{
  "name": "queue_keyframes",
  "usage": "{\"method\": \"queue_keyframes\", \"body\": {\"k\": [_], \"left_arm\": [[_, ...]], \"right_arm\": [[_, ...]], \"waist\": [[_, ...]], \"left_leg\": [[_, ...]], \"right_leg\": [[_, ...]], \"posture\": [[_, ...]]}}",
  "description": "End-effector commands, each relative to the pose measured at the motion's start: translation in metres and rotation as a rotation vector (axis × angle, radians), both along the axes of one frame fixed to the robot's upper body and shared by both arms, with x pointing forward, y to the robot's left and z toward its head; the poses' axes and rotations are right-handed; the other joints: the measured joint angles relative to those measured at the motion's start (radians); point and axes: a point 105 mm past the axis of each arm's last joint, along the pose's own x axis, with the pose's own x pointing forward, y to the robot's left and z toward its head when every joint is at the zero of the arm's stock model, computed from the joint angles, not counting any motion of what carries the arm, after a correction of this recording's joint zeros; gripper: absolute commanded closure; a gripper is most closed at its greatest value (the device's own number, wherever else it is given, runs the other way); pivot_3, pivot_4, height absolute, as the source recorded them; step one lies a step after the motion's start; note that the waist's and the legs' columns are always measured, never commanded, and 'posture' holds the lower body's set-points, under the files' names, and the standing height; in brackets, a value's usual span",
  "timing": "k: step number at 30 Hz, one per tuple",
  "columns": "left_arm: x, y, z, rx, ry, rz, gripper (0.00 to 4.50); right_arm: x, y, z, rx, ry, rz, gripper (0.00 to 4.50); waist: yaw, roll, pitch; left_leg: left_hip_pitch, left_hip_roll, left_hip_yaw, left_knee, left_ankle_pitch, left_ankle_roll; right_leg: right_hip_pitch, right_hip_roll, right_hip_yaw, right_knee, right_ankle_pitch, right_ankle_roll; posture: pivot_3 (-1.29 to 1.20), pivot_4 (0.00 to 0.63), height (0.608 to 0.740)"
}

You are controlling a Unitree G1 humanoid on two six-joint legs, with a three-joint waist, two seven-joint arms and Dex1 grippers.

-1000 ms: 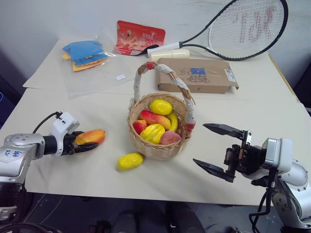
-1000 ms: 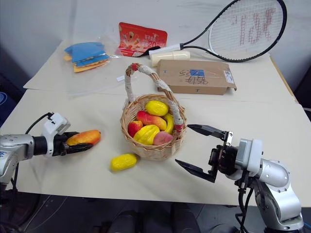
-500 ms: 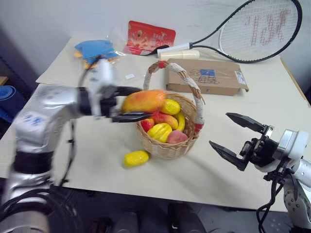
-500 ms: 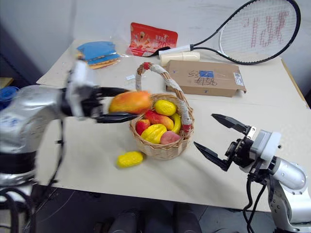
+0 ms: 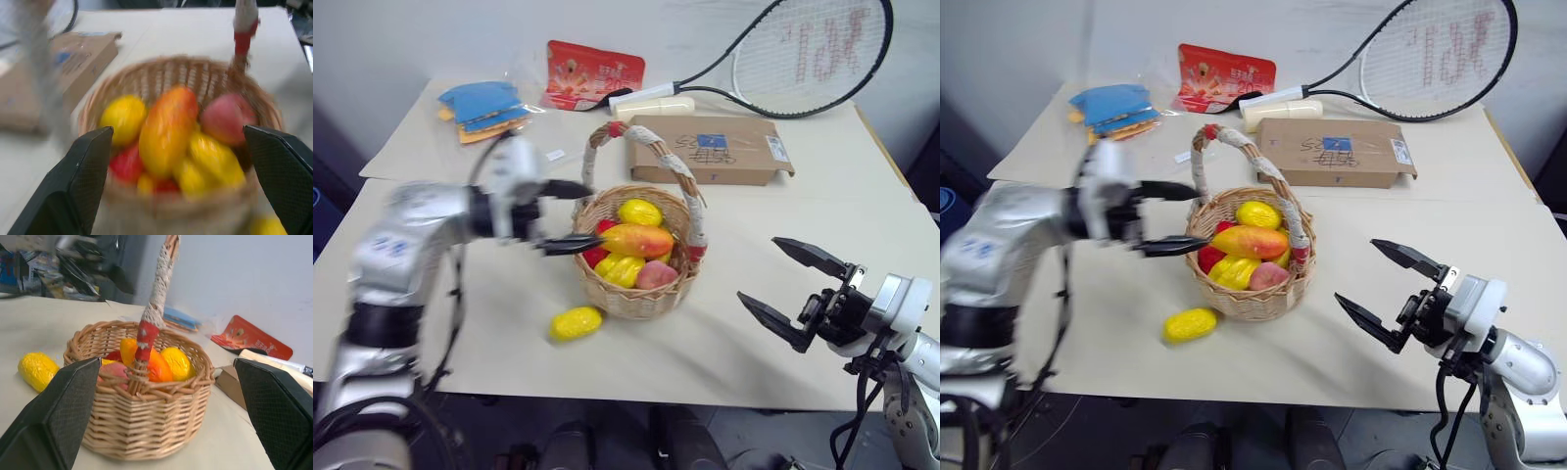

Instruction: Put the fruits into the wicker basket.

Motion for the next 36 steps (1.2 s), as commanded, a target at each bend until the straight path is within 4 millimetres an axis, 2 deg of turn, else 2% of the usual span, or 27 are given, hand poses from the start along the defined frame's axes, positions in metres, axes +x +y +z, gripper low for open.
{"method": "queue_keyframes", "body": {"k": [1,2,3,5,7,12,14,19,21,22,25,27,28,29,30,33,35,36], "left_arm": [[-0.017,0.046,-0.008,0.012,0.044,0.097,0.06],[-0.024,0.055,-0.021,0.059,0.087,0.114,0.06],[-0.031,0.055,-0.035,0.087,0.11,0.113,0.06],[-0.041,0.039,-0.052,0.071,0.174,0.066,0.06],[-0.044,0.019,-0.067,0.057,0.196,0.034,0.06],[-0.034,-0.028,-0.099,0.026,0.183,0.013,0.06],[-0.026,-0.037,-0.11,0.048,0.196,0.042,0.06],[-0.025,-0.056,-0.135,0.099,0.236,0.019,0.06],[-0.024,-0.06,-0.138,0.102,0.226,0.023,0.45],[-0.024,-0.06,-0.138,0.101,0.222,0.024,0.63],[-0.032,-0.051,-0.132,0.114,0.235,-0.001,1.56],[-0.047,-0.04,-0.114,0.111,0.234,-0.089,2.22],[-0.062,-0.034,-0.098,0.076,0.314,-0.161,2.44],[-0.073,-0.03,-0.087,0.052,0.373,-0.218,2.44],[-0.073,-0.027,-0.075,0.036,0.378,-0.217,2.44],[-0.056,-0.028,-0.036,0.007,0.24,-0.199,2.44],[-0.038,-0.05,-0.013,-0.061,0.11,-0.225,2.44],[-0.021,-0.066,-0.007,-0.101,0.064,-0.214,2.44]], "right_arm": [[-0.003,0.001,0.008,-0.01,-0.046,0.035,0.0],[-0.003,0.001,0.008,-0.016,-0.045,0.044,0.0],[-0.002,0.001,0.008,-0.023,-0.041,0.054,0.0],[-0.002,0.001,0.007,-0.038,-0.033,0.068,0.0],[-0.001,0.002,0.006,-0.055,-0.026,0.083,0.0],[0.002,0.007,0.011,-0.064,-0.022,0.097,0.0],[0.003,0.01,0.014,-0.078,-0.03,0.098,0.0],[0.003,0.016,0.021,-0.085,-0.042,0.09,0.0],[0.004,0.018,0.023,-0.082,-0.047,0.083,0.0],[0.004,0.018,0.024,-0.08,-0.048,0.079,0.0],[0.004,0.019,0.026,-0.077,-0.047,0.069,0.0],[0.004,0.019,0.027,-0.075,-0.044,0.064,0.0],[0.004,0.019,0.027,-0.075,-0.041,0.062,0.0],[0.004,0.019,0.027,-0.075,-0.04,0.06,0.0],[0.004,0.019,0.027,-0.073,-0.038,0.058,0.0],[0.006,0.018,0.027,-0.066,-0.032,0.052,0.0],[0.006,0.018,0.026,-0.063,-0.029,0.049,0.0],[0.006,0.017,0.025,-0.059,-0.026,0.041,0.0]], "waist": [[0.006,0.0,0.0],[0.006,0.001,0.0],[0.007,0.002,0.001],[0.015,0.002,0.001],[0.032,0.001,0.001],[0.032,0.002,0.001],[0.029,0.002,0.001],[0.018,0.002,0.001],[0.018,0.002,0.001],[0.018,0.002,0.001],[0.013,0.002,0.001],[0.007,0.002,0.001],[0.004,0.002,0.001],[0.004,0.001,0.001],[0.004,0.001,0.001],[0.015,0.003,0.002],[0.031,0.003,0.002],[0.037,0.003,0.002]], "left_leg": [[0.0,0.0,0.0,0.0,0.0,0.001],[0.001,-0.001,0.0,0.0,-0.002,0.004],[0.002,-0.002,0.0,0.0,-0.004,0.007],[0.001,-0.002,-0.002,-0.001,-0.004,0.008],[-0.001,-0.003,-0.003,0.0,-0.005,0.01],[-0.001,-0.007,-0.005,0.0,-0.005,0.011],[-0.001,-0.008,-0.004,0.0,-0.005,0.011],[-0.001,-0.006,-0.003,0.0,-0.004,0.01],[-0.001,-0.006,-0.003,0.0,-0.004,0.01],[-0.001,-0.006,-0.003,0.0,-0.004,0.011],[-0.001,-0.006,-0.003,0.0,-0.004,0.011],[-0.001,-0.005,-0.004,0.0,-0.004,0.01],[-0.001,-0.005,-0.004,0.0,-0.004,0.01],[-0.001,-0.005,-0.004,0.0,-0.004,0.01],[-0.001,-0.004,-0.004,0.0,-0.004,0.009],[-0.001,-0.005,-0.005,0.0,-0.004,0.009],[-0.001,-0.008,-0.007,0.0,-0.002,0.011],[-0.001,-0.009,-0.007,0.0,-0.002,0.012]], "right_leg": [[0.001,-0.001,0.0,0.0,0.0,0.0],[0.002,-0.002,0.0,0.0,0.0,0.0],[0.003,-0.003,0.0,-0.001,0.0,0.0],[0.004,-0.005,-0.001,-0.003,0.0,0.0],[0.004,-0.006,-0.003,-0.005,0.0,0.0],[0.004,-0.01,-0.003,-0.005,0.001,0.001],[0.004,-0.01,-0.003,-0.004,0.001,0.002],[0.003,-0.006,-0.002,-0.004,0.001,0.002],[0.003,-0.006,-0.002,-0.003,0.001,0.002],[0.003,-0.006,-0.002,-0.004,0.001,0.002],[0.003,-0.006,-0.002,-0.004,0.001,0.002],[0.003,-0.006,-0.002,-0.004,0.001,0.002],[0.003,-0.006,-0.002,-0.004,0.001,0.002],[0.003,-0.006,-0.002,-0.004,0.001,0.002],[0.002,-0.005,-0.002,-0.003,0.001,0.001],[0.004,-0.007,-0.003,-0.004,0.001,0.001],[0.005,-0.01,-0.006,-0.004,0.001,0.001],[0.006,-0.011,-0.006,-0.004,0.001,0.002]], "posture": [[0.0,0.15,0.74],[0.0,0.15,0.74],[0.0,0.15,0.74],[0.0,0.15,0.74],[0.0,0.15,0.74],[0.0,0.15,0.74],[0.0,0.15,0.74],[0.0,0.15,0.74],[0.0,0.15,0.74],[0.0,0.15,0.74],[0.0,0.15,0.74],[0.0,0.15,0.74],[0.0,0.15,0.74],[0.0,0.15,0.74],[0.0,0.15,0.74],[0.0,0.15,0.74],[0.0,0.15,0.74],[0.0,0.15,0.74]]}}
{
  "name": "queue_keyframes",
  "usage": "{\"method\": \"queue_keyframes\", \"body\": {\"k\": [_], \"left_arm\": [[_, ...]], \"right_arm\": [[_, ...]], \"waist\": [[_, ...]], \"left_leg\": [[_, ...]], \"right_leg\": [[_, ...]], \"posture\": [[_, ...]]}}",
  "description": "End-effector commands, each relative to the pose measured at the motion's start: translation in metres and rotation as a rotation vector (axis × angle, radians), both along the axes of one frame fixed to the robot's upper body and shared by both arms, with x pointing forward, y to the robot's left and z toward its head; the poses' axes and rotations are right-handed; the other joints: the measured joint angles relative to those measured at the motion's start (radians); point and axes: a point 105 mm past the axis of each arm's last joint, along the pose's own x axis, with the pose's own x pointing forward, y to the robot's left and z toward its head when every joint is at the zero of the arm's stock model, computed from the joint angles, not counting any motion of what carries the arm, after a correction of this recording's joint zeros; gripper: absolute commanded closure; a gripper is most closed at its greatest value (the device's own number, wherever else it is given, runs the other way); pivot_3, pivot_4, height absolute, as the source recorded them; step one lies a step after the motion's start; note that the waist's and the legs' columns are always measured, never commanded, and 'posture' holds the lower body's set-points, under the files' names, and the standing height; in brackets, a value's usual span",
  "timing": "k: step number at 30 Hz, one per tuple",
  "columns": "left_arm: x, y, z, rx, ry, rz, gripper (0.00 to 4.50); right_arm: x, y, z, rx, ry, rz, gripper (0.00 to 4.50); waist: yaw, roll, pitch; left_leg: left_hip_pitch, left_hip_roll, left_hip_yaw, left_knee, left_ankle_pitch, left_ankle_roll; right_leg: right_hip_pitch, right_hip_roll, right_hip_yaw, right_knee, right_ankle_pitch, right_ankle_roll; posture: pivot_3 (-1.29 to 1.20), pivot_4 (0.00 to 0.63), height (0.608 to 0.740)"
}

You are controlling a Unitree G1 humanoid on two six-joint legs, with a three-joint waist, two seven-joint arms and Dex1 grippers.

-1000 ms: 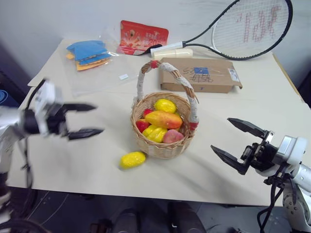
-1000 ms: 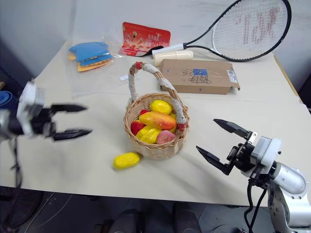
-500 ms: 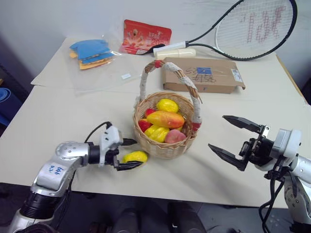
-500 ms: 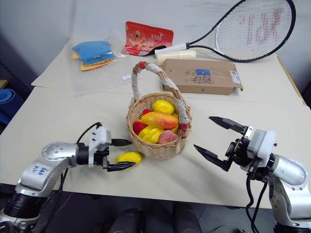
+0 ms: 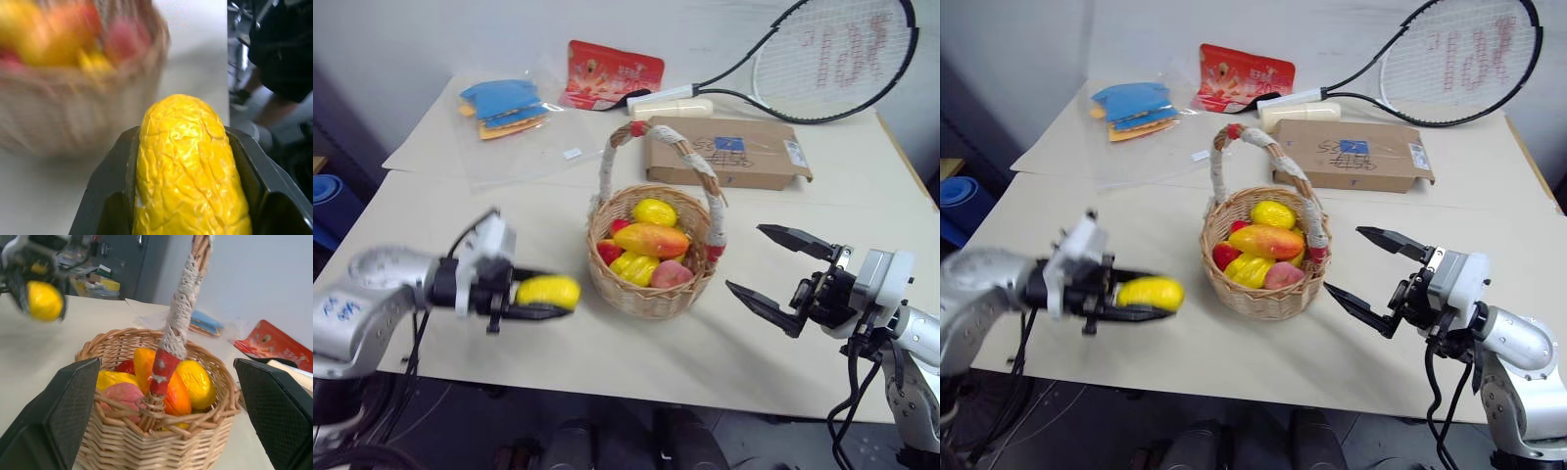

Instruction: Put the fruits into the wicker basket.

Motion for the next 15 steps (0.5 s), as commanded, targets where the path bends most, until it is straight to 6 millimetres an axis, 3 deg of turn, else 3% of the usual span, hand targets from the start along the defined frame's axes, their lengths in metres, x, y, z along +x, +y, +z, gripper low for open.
{"method": "queue_keyframes", "body": {"k": [1,5,6,11,12,15], "left_arm": [[0.034,-0.04,0.016,-0.115,-0.108,0.009,2.44],[0.078,-0.059,0.005,-0.103,-0.174,0.118,2.44],[0.082,-0.061,0.005,-0.101,-0.193,0.115,2.16],[0.072,-0.063,0.006,-0.107,-0.231,0.041,0.8],[0.065,-0.055,0.011,-0.127,-0.248,0.026,0.48],[0.048,-0.025,0.021,-0.148,-0.249,0.027,0.48]], "right_arm": [[-0.005,0.0,0.007,0.004,-0.034,-0.007,0.0],[-0.006,0.0,0.003,0.009,-0.015,-0.019,0.0],[-0.007,0.0,0.002,0.007,-0.015,-0.022,0.0],[-0.013,0.001,-0.001,0.017,0.024,-0.017,0.0],[-0.015,0.002,-0.002,0.021,0.045,-0.006,0.0],[-0.019,0.007,-0.002,0.035,0.109,0.018,0.0]], "waist": [[0.018,0.001,0.0],[0.015,0.0,-0.001],[0.004,-0.001,-0.001],[-0.006,-0.001,0.0],[-0.005,-0.001,0.0],[-0.015,-0.001,0.0]], "left_leg": [[0.0,-0.002,-0.001,0.0,0.0,0.001],[-0.001,-0.005,0.004,0.001,0.003,0.0],[-0.002,-0.005,0.005,0.001,0.003,0.0],[-0.004,-0.003,0.005,0.001,0.001,0.0],[-0.004,-0.003,0.004,0.001,0.001,0.0],[-0.003,-0.002,0.004,0.001,0.001,-0.001]], "right_leg": [[0.001,-0.001,-0.001,0.0,0.0,0.001],[0.0,0.005,0.002,-0.002,0.003,0.005],[-0.001,0.006,0.004,-0.002,0.003,0.006],[-0.006,0.006,0.007,-0.001,0.005,0.009],[-0.006,0.005,0.008,-0.001,0.005,0.009],[-0.006,0.005,0.011,-0.001,0.005,0.009]], "posture": [[0.0,0.15,0.74],[0.0,0.15,0.74],[0.0,0.15,0.74],[0.0,0.15,0.74],[0.0,0.15,0.74],[0.0,0.15,0.74]]}}
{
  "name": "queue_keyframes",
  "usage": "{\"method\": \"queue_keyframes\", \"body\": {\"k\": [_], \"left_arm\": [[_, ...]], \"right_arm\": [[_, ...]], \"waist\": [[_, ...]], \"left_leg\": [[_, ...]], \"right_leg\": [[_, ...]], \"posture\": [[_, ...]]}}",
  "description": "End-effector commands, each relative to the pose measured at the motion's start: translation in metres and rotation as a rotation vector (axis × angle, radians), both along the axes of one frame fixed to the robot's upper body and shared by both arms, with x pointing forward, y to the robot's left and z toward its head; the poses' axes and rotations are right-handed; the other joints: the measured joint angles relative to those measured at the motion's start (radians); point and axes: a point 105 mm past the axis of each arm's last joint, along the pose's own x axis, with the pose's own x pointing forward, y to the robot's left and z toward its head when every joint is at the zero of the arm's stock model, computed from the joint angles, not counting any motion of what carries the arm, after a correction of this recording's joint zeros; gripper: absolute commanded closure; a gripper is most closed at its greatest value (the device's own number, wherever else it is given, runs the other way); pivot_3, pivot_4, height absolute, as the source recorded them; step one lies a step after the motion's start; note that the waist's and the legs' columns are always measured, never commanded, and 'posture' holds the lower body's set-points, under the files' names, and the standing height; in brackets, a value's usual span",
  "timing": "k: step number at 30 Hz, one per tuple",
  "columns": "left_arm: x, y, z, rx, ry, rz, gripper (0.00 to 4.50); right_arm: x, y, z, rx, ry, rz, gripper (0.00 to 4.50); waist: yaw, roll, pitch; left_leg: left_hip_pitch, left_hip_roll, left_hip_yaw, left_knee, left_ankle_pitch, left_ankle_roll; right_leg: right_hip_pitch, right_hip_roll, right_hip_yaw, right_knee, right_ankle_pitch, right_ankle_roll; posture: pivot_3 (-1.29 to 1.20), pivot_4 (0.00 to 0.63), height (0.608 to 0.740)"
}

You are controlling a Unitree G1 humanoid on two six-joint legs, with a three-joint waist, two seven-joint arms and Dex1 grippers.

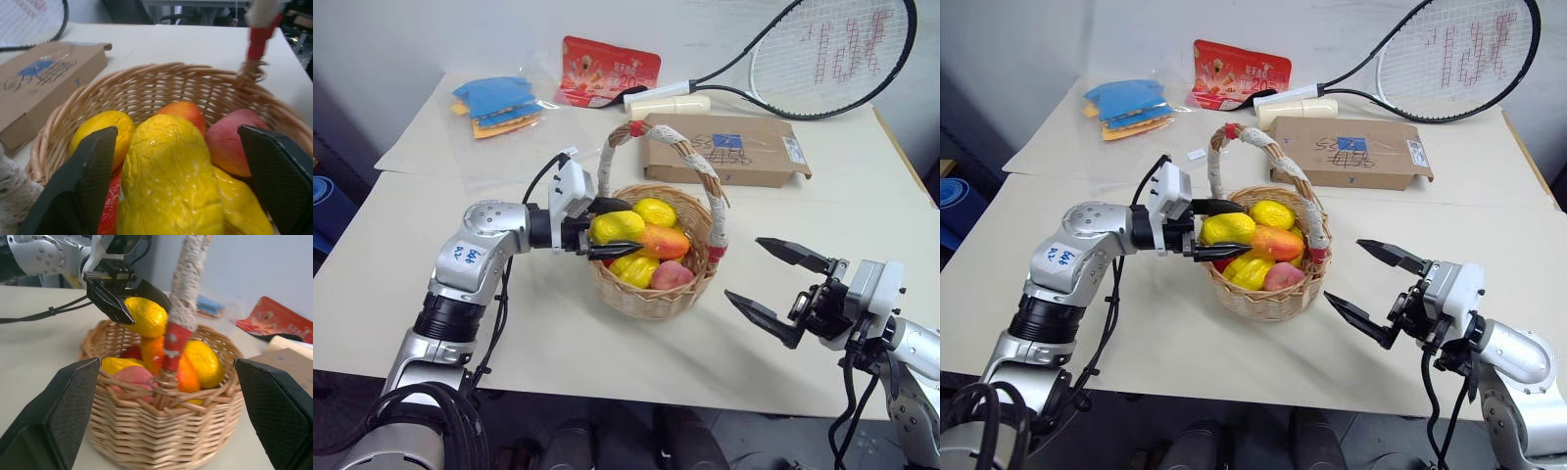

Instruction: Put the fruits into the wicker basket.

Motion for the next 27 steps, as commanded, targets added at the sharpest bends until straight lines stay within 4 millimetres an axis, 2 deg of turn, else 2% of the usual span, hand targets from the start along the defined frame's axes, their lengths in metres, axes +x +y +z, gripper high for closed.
{"method": "queue_keyframes", "body": {"k": [1,3,5,7,9,12,16,18,20,23,24,27], "left_arm": [[-0.022,0.036,0.026,-0.034,-0.046,0.005,0.48],[-0.032,0.063,0.027,-0.005,-0.028,0.056,0.48],[-0.038,0.084,0.02,0.051,-0.021,0.115,0.48],[-0.047,0.096,0.011,0.09,-0.005,0.138,0.48],[-0.053,0.099,0.009,0.091,0.003,0.144,0.48],[-0.059,0.097,0.006,0.084,0.004,0.14,0.43],[-0.067,0.091,0.003,0.069,0.011,0.122,0.43],[-0.068,0.09,0.002,0.067,0.015,0.125,0.43],[-0.07,0.088,-0.002,0.065,0.02,0.115,0.43],[-0.068,0.083,-0.002,0.049,0.016,0.094,0.43],[-0.067,0.08,-0.001,0.042,0.012,0.082,0.43],[-0.064,0.073,-0.002,0.025,0.006,0.048,0.43]], "right_arm": [[-0.007,0.006,0.011,0.016,0.023,0.019,0.0],[-0.002,0.015,0.015,0.044,0.043,0.029,0.0],[0.006,0.024,0.017,0.057,0.047,0.043,0.0],[0.016,0.03,0.016,0.056,0.059,0.045,0.0],[0.023,0.035,0.014,0.053,0.076,0.069,0.0],[0.037,0.042,0.005,0.016,0.116,0.078,0.6],[0.059,0.043,-0.001,0.001,0.127,0.028,1.8],[0.063,0.041,0.0,0.012,0.121,0.021,2.52],[0.053,0.041,0.016,0.12,0.086,0.104,3.15],[0.04,0.03,0.02,0.16,0.041,0.132,4.16],[0.038,0.022,0.018,0.161,0.023,0.103,4.29],[0.035,-0.002,0.017,0.163,-0.026,-0.009,4.29]], "waist": [[-0.013,0.0,0.0],[-0.02,0.0,0.0],[-0.023,0.0,0.0],[-0.021,0.0,0.0],[-0.015,0.0,0.0],[-0.005,0.0,0.0],[-0.006,0.0,0.0],[-0.011,0.0,0.0],[-0.014,0.0,0.0],[-0.015,0.0,0.0],[-0.012,0.0,0.0],[-0.008,0.0,0.0]], "left_leg": [[0.0,0.001,-0.001,0.0,0.0,0.0],[0.002,0.001,-0.001,0.0,0.0,-0.001],[0.004,0.001,-0.002,-0.001,0.0,0.0],[0.004,0.001,-0.003,-0.001,0.0,0.001],[0.003,0.0,-0.004,-0.001,0.0,0.001],[0.0,-0.001,-0.008,-0.001,0.0,0.001],[-0.002,-0.003,-0.009,-0.001,0.0,0.001],[-0.003,-0.003,-0.009,-0.001,0.0,0.001],[-0.003,-0.003,-0.01,-0.002,0.0,0.001],[-0.004,-0.003,-0.01,-0.003,0.0,0.001],[-0.004,-0.003,-0.01,-0.003,0.0,0.001],[-0.005,-0.004,-0.012,-0.002,-0.001,0.002]], "right_leg": [[0.0,0.0,0.0,0.0,0.0,0.0],[0.001,-0.001,0.0,-0.001,0.0,-0.001],[0.002,-0.002,0.0,0.0,-0.001,-0.001],[0.002,-0.002,-0.001,0.0,-0.001,-0.002],[0.002,-0.003,-0.002,0.0,-0.001,-0.003],[0.002,-0.007,-0.007,-0.003,-0.002,-0.003],[0.003,-0.009,-0.008,-0.007,-0.002,-0.003],[0.002,-0.009,-0.008,-0.008,-0.002,-0.003],[0.002,-0.009,-0.009,-0.008,-0.002,-0.003],[0.002,-0.008,-0.011,-0.008,-0.002,-0.003],[0.002,-0.008,-0.011,-0.008,-0.001,-0.003],[0.004,-0.009,-0.013,-0.009,-0.001,-0.002]], "posture": [[0.0,0.15,0.74],[0.0,0.15,0.74],[0.0,0.15,0.74],[0.0,0.15,0.74],[0.0,0.15,0.74],[0.0,0.15,0.74],[0.0,0.15,0.74],[0.0,0.15,0.74],[0.0,0.15,0.74],[0.0,0.15,0.74],[0.0,0.15,0.74],[0.0,0.15,0.74]]}}
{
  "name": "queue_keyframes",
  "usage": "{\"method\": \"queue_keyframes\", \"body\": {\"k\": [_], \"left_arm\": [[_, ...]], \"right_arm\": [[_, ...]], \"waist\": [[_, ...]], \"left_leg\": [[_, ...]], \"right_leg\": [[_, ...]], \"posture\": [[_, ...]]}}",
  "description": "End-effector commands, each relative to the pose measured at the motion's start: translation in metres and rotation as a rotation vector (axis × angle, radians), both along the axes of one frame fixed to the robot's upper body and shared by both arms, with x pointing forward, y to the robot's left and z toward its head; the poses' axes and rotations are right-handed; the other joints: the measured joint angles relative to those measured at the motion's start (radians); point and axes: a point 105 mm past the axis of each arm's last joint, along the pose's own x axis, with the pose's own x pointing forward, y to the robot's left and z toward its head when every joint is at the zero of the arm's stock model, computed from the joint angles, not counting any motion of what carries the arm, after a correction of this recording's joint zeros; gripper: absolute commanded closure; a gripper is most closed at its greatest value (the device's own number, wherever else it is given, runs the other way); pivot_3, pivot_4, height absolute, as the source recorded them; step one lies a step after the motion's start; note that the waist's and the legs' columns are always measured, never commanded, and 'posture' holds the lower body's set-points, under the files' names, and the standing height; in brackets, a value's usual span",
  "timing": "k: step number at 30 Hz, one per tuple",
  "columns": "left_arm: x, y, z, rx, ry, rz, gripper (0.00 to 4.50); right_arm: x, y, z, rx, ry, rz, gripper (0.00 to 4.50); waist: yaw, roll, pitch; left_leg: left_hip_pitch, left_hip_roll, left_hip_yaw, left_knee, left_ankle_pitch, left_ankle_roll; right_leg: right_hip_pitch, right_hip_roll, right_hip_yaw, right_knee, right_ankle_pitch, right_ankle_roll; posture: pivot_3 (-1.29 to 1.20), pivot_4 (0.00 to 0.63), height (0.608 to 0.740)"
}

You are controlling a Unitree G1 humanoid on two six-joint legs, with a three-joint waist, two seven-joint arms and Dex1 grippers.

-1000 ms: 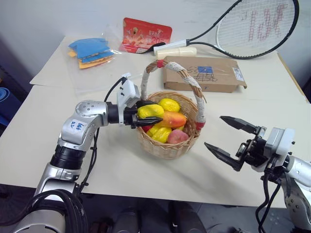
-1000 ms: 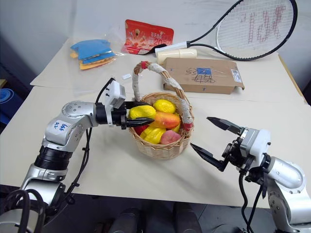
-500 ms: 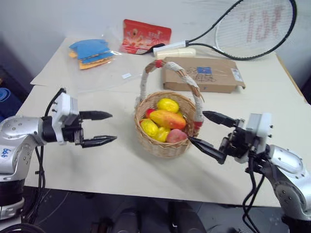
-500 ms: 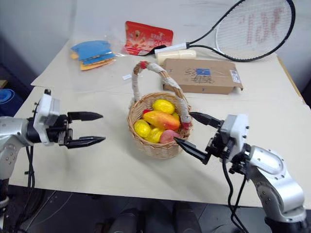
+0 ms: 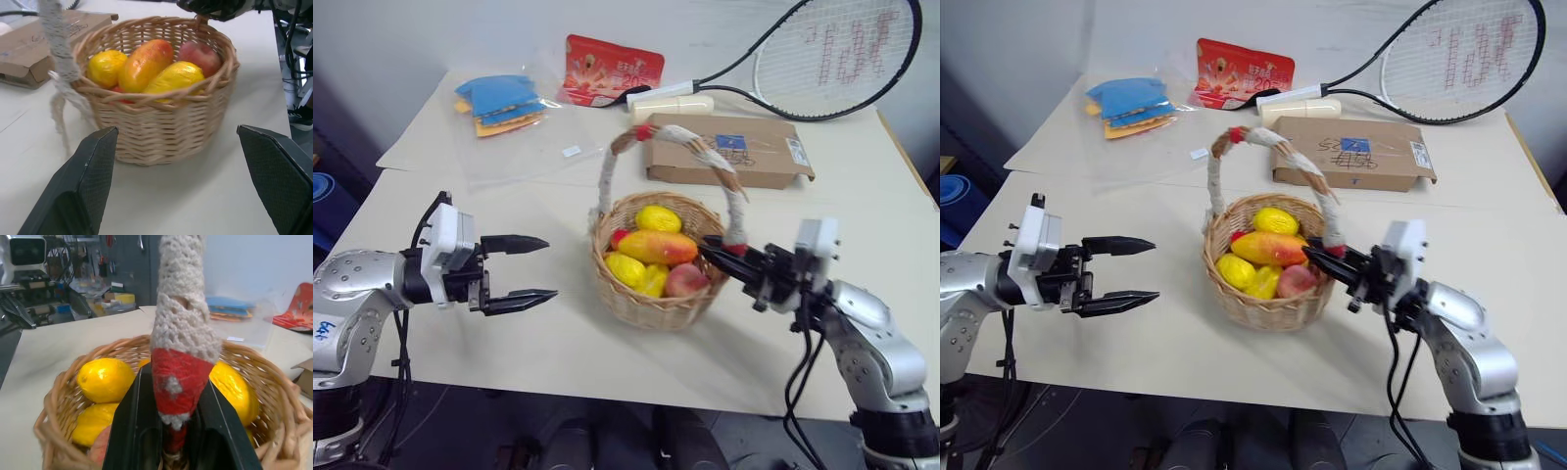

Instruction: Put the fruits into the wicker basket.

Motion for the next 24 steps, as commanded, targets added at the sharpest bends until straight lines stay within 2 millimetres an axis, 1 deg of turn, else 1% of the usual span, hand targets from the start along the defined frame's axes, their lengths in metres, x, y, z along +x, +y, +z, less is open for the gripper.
{"method": "queue_keyframes", "body": {"k": [1,3,5,7,9,12,15,17,18,21,23,24], "left_arm": [[-0.001,-0.011,0.007,-0.02,-0.043,-0.061,0.43],[0.003,-0.017,0.007,-0.032,-0.046,-0.088,0.43],[0.006,-0.021,0.007,-0.037,-0.049,-0.106,0.43],[0.01,-0.027,0.007,-0.045,-0.053,-0.13,0.43],[0.013,-0.03,0.008,-0.05,-0.058,-0.145,0.43],[0.015,-0.037,0.008,-0.06,-0.061,-0.174,0.43],[0.017,-0.042,0.007,-0.065,-0.059,-0.191,0.43],[0.017,-0.044,0.005,-0.05,-0.036,-0.2,0.43],[0.018,-0.045,0.006,-0.047,-0.041,-0.198,0.43],[0.02,-0.046,0.008,-0.047,-0.059,-0.191,0.43],[0.019,-0.046,0.008,-0.048,-0.062,-0.19,0.43],[0.018,-0.045,0.008,-0.045,-0.061,-0.19,0.43]], "right_arm": [[-0.01,-0.028,0.02,0.014,-0.146,-0.126,4.29],[-0.015,-0.052,0.021,0.008,-0.172,-0.237,4.29],[-0.019,-0.067,0.022,0.002,-0.188,-0.314,4.29],[-0.02,-0.088,0.021,-0.023,-0.203,-0.421,4.29],[-0.022,-0.103,0.021,-0.038,-0.216,-0.484,4.29],[-0.02,-0.132,0.02,-0.034,-0.231,-0.605,4.29],[-0.014,-0.152,0.008,-0.053,-0.21,-0.669,4.29],[-0.004,-0.17,0.0,-0.026,-0.199,-0.756,4.29],[0.001,-0.175,-0.004,-0.013,-0.196,-0.792,4.29],[0.013,-0.176,-0.018,-0.001,-0.166,-0.811,4.29],[0.017,-0.179,-0.024,0.02,-0.145,-0.823,4.29],[0.02,-0.18,-0.026,0.02,-0.145,-0.833,3.56]], "waist": [[-0.001,0.0,0.0],[-0.002,0.0,0.0],[-0.002,0.0,0.0],[-0.003,0.0,0.0],[-0.007,0.0,0.0],[-0.01,0.0,0.0],[-0.01,0.0,0.0],[-0.011,0.0,0.0],[-0.01,0.0,0.0],[-0.009,0.0,0.0],[-0.01,0.0,0.0],[-0.01,0.0,0.0]], "left_leg": [[0.0,0.0,0.0,0.0,0.0,0.0],[0.0,-0.001,0.0,0.0,0.0,0.0],[0.0,-0.001,0.0,0.0,0.0,0.0],[0.0,-0.001,0.0,0.0,0.001,-0.001],[0.001,-0.001,0.001,0.001,0.001,-0.001],[0.004,0.0,0.004,0.0,0.001,0.0],[0.006,0.0,0.006,0.0,0.001,0.0],[0.006,0.001,0.007,0.0,0.001,0.0],[0.007,0.001,0.008,0.0,0.001,0.0],[0.007,0.001,0.009,0.0,0.001,0.0],[0.007,0.001,0.009,0.001,0.001,-0.001],[0.007,0.001,0.009,0.001,0.001,-0.001]], "right_leg": [[0.0,0.0,0.0,0.0,0.0,0.001],[0.0,0.0,0.0,0.0,0.001,0.001],[0.0,0.0,0.0,0.0,0.001,0.001],[0.0,0.0,0.0,0.0,0.001,0.001],[0.0,0.001,0.0,0.0,0.001,0.001],[0.0,0.003,0.004,0.002,0.001,0.001],[0.0,0.004,0.007,0.004,0.001,0.001],[0.0,0.005,0.009,0.004,0.001,0.001],[0.0,0.005,0.01,0.004,0.001,0.002],[0.0,0.005,0.01,0.004,0.001,0.002],[0.0,0.005,0.01,0.004,0.001,0.002],[0.001,0.005,0.01,0.004,0.001,0.002]], "posture": [[0.0,0.15,0.74],[0.0,0.15,0.74],[0.0,0.15,0.74],[0.0,0.15,0.74],[0.0,0.15,0.74],[0.0,0.15,0.74],[0.0,0.15,0.74],[0.0,0.15,0.74],[0.0,0.15,0.74],[0.0,0.15,0.74],[0.0,0.15,0.74],[0.0,0.15,0.74]]}}
